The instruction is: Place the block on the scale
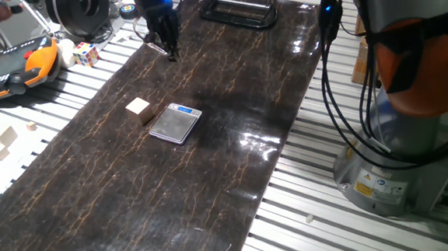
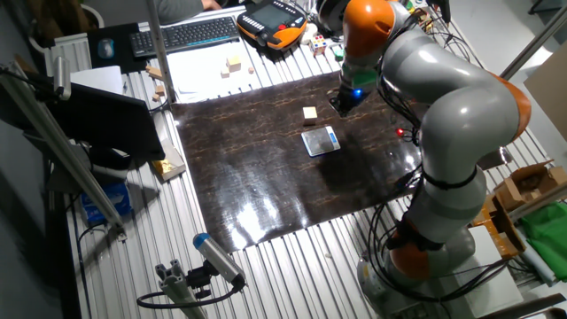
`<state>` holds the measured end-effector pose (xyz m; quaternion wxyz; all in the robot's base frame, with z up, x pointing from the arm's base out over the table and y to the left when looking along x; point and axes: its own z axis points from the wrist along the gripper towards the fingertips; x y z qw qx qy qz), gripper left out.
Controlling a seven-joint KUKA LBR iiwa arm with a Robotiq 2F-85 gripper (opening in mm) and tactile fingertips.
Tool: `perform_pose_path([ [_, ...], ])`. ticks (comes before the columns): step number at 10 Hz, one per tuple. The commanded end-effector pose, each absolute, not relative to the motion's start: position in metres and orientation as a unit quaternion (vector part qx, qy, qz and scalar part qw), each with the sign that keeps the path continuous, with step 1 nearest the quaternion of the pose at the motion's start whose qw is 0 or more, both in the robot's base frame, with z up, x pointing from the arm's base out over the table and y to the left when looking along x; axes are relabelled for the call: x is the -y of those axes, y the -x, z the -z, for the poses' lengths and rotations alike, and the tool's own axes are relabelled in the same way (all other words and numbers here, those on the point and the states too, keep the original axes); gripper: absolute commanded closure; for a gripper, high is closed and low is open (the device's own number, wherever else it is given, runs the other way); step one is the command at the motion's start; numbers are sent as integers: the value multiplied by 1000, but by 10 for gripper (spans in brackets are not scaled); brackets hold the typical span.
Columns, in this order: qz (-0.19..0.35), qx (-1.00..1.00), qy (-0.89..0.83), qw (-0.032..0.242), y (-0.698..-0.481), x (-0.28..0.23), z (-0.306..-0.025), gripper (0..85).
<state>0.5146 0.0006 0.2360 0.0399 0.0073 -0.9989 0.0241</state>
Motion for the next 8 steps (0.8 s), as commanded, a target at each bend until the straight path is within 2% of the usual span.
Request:
perform_pose_path([
  [1,-27,999,1,38,-515,-1,-236,830],
  [3,-18,998,28,48,-515,-1,-236,823],
  [4,-21,998,37,47,-522,-8,-233,800],
  [6,-22,998,45,38,-554,-19,-225,767],
  [8,-6,998,44,40,-587,-20,-211,790],
])
